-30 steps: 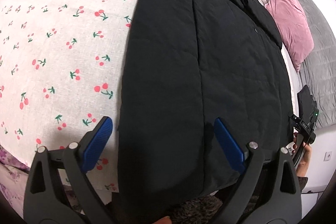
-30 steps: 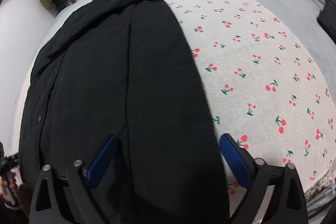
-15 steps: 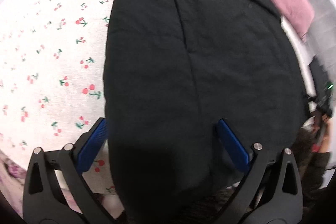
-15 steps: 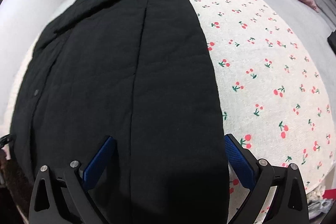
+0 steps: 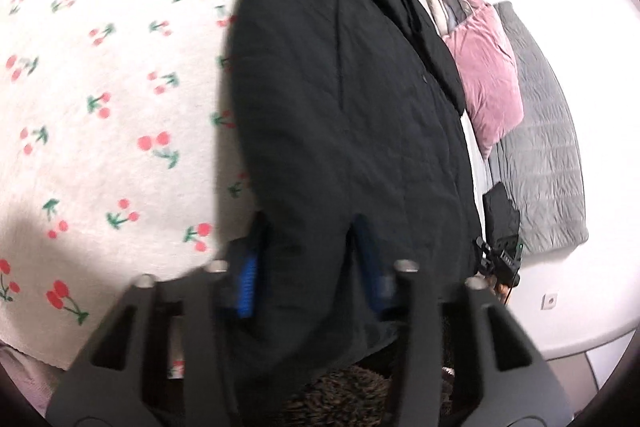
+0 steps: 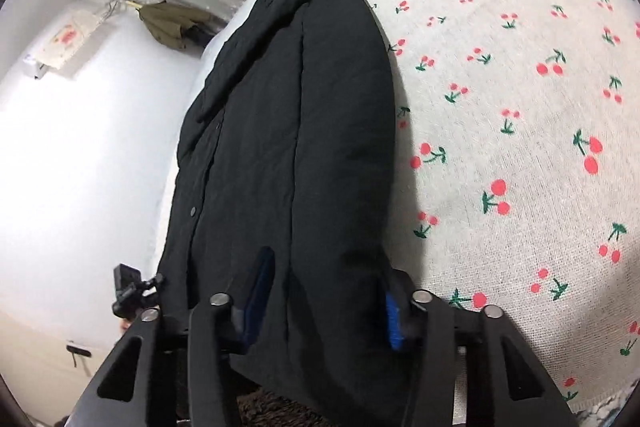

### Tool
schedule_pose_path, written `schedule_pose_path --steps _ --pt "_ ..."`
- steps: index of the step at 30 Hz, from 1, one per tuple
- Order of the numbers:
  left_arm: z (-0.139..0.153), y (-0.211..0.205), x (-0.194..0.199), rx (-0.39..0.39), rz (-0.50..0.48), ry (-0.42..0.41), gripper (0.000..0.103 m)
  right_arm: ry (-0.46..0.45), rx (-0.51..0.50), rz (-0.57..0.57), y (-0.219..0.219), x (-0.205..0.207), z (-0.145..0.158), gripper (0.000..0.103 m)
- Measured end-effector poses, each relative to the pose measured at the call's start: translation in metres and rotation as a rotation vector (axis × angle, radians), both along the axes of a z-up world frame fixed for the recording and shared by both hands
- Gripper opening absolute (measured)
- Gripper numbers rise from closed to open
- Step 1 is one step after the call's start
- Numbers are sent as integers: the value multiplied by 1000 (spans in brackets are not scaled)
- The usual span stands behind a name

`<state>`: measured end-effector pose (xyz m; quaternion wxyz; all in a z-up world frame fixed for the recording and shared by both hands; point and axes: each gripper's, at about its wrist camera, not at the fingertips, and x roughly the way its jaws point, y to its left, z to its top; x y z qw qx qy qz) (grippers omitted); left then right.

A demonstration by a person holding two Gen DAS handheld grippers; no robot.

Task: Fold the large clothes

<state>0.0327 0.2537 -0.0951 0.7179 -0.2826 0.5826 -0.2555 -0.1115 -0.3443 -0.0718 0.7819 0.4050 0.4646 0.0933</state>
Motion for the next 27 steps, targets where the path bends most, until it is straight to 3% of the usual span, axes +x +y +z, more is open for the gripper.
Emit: schedule_pose_path --steps 1,2,3,5,10,18,23,27 --pt "-1 2 -1 -17 8 6 29 -4 12 -1 1 -1 0 43" --pt "-2 3 -1 -37 18 13 20 -4 39 0 1 1 -2 34" --pt "-1 6 0 -51 24 18 19 1 77 2 4 2 -5 21" --pt "6 5 1 -58 27 2 15 -24 90 -4 8 -1 0 16" --pt "44 1 -6 -120 30 -138 12 -250 122 -13 26 -2 51 13" --pt "132 0 -24 -222 40 -449 8 -506 30 -2 60 -17 139 12" --pt "171 26 -49 -279 55 -572 6 -572 -23 7 75 -46 167 11" --pt "187 43 -67 -309 62 -621 5 -611 -48 16 82 -64 187 11"
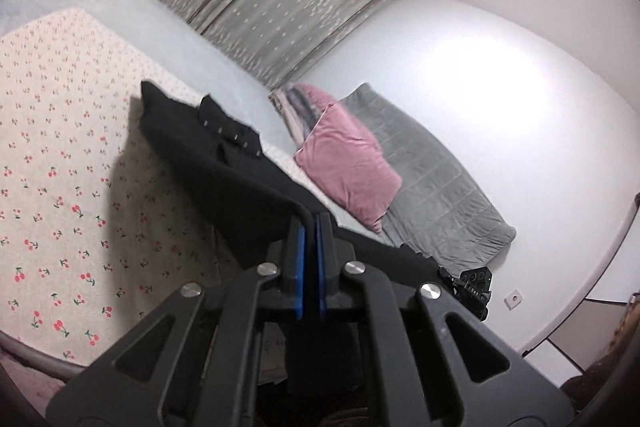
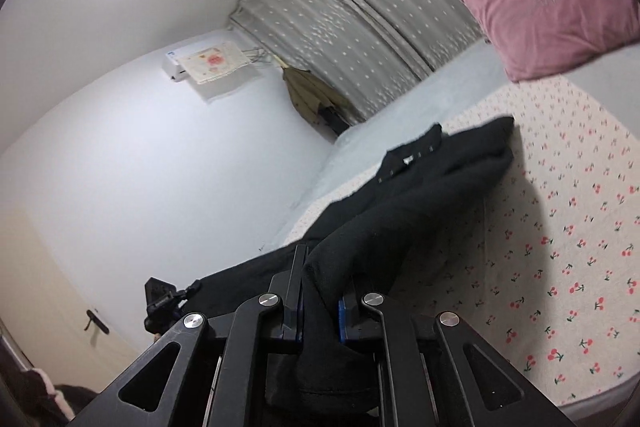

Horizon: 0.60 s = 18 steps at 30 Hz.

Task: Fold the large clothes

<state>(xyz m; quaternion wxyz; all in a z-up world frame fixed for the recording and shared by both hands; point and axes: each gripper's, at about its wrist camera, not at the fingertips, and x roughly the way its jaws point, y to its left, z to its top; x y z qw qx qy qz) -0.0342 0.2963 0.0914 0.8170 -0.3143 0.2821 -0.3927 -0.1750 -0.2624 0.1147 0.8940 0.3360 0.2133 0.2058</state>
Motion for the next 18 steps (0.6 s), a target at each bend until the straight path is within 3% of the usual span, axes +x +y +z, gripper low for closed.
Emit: schedule_pose_path --steps 3,8,18 --pt "2 7 -12 -16 -2 -21 5 -17 -12 -8 6 -17 12 11" --pt "5 3 2 28 32 -45 5 -16 -18 -24 2 -8 21 11" --pt "18 -4 107 126 200 2 5 76 56 -220 -55 102 -3 11"
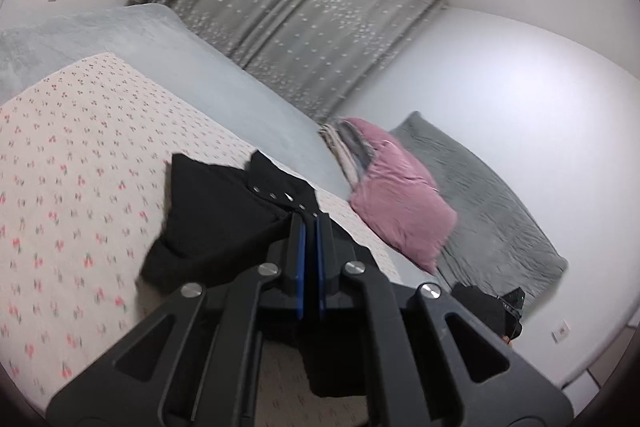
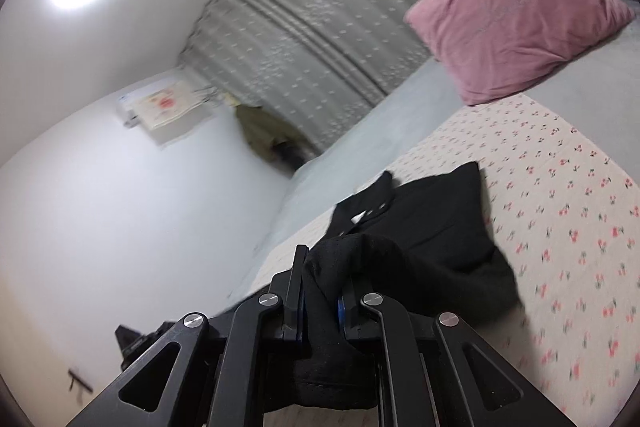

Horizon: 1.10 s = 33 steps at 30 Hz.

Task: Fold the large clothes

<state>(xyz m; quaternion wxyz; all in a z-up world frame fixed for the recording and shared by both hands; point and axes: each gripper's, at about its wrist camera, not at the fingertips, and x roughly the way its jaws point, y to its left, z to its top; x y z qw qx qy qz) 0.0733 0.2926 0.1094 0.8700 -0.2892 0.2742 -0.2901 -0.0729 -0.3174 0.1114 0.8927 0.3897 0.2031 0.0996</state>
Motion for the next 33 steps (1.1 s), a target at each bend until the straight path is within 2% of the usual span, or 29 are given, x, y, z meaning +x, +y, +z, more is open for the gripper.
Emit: schedule_pose_path --steps 3,7,11,15,18,20,24,29,31,32,33 --pt "-3 -10 41 50 49 37 5 27 21 -34 -16 40 -13 11" --pt "-18 -26 96 158 116 106 6 77 32 -75 -35 88 -32 11" --pt "-57 -42 149 294 169 184 6 194 -7 -125 -51 135 -62 11" --pt "-108 -53 186 380 171 292 10 346 -81 -141 -60 181 -109 15" --pt "-141 -59 197 457 185 330 24 439 -151 -152 -59 201 -145 16" --pt "-154 -55 196 460 201 347 48 456 -146 -153 -61 206 -165 18" --pt "-152 -39 186 398 197 346 62 420 -95 -139 -67 199 -172 22" --pt "-129 -16 169 371 177 275 74 379 -51 -87 -81 176 -149 29" --pt "-121 -8 165 360 177 249 77 351 -52 -119 -89 161 -137 45" --pt "-116 -4 162 354 171 237 79 340 -57 -138 -92 156 -133 61" --pt "-115 -3 162 354 161 231 80 325 -70 -164 -95 149 -128 66"
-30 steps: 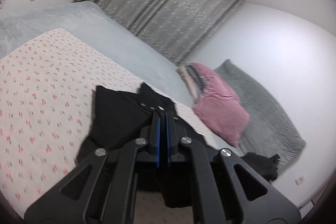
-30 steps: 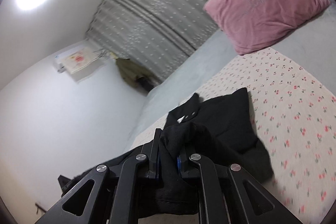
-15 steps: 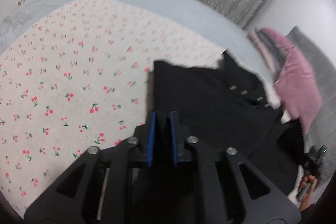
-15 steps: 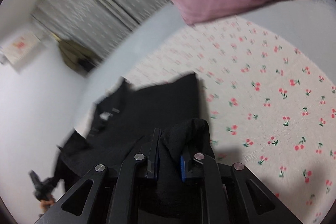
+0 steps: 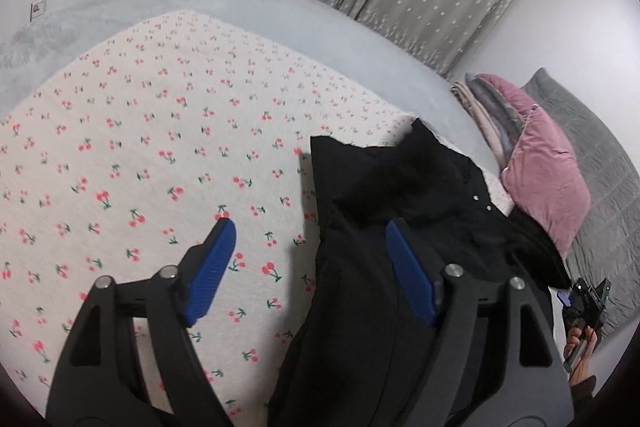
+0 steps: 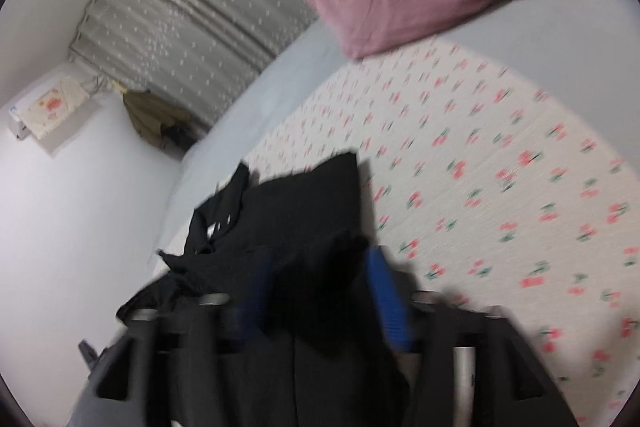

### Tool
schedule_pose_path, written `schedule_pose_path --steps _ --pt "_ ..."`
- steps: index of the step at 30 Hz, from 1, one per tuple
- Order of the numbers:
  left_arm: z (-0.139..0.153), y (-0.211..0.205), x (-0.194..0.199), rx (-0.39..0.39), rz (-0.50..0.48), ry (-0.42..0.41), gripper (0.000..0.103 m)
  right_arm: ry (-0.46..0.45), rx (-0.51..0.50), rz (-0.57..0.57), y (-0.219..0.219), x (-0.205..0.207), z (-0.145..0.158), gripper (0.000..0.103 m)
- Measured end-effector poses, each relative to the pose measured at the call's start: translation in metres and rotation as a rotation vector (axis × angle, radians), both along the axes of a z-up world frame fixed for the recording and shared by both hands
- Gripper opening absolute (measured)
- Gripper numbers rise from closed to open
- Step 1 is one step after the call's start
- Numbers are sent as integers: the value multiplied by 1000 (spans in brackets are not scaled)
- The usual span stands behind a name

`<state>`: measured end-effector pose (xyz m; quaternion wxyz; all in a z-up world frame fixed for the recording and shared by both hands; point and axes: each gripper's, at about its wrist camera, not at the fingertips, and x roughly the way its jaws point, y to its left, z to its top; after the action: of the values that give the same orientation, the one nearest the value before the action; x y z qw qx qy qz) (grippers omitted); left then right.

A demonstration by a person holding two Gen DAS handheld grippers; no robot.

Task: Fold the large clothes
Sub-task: 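Lift the hem with both tools and fold it toward the collar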

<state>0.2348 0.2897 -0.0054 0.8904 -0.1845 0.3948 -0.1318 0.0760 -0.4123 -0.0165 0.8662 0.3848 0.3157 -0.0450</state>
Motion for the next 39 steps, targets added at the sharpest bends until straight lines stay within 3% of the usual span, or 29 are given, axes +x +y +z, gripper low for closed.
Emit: schedule_pose_path --steps 3,8,12,15,18,22,25,27,28,29,30,35,39 --pt "-2 -6 3 43 -66 8 82 18 -56 10 2 -3 6 66" --pt "-27 -40 21 130 -194 66 82 133 -214 114 34 26 -3 66" --pt "-49 -62 41 145 -193 115 82 250 -365 179 59 60 -25 66" --pt "-55 -72 56 97 -172 119 82 246 -365 168 59 79 -32 66" --pt "-50 -84 64 121 -169 85 82 236 -347 147 52 88 -35 66" --pt "-35 -105 65 192 -205 -12 69 167 -356 138 47 92 -29 65" --pt "-27 -112 67 214 -220 -62 46 82 -368 110 47 87 -20 59" --pt "-25 -111 68 219 -203 -75 29 49 -386 96 48 85 -16 37" --pt "-24 -110 69 223 -184 -80 14 48 -397 94 50 85 -15 29" --pt "-22 -108 69 219 -163 -83 11 51 -410 95 53 85 -14 17" --pt "-20 -107 67 208 -152 -95 10 49 -423 95 56 86 -13 12" --pt "8 -116 55 226 -124 -222 8 -3 -533 48 69 82 6 7" --pt "33 -125 67 258 -98 -294 8 -51 -585 4 71 92 30 7"
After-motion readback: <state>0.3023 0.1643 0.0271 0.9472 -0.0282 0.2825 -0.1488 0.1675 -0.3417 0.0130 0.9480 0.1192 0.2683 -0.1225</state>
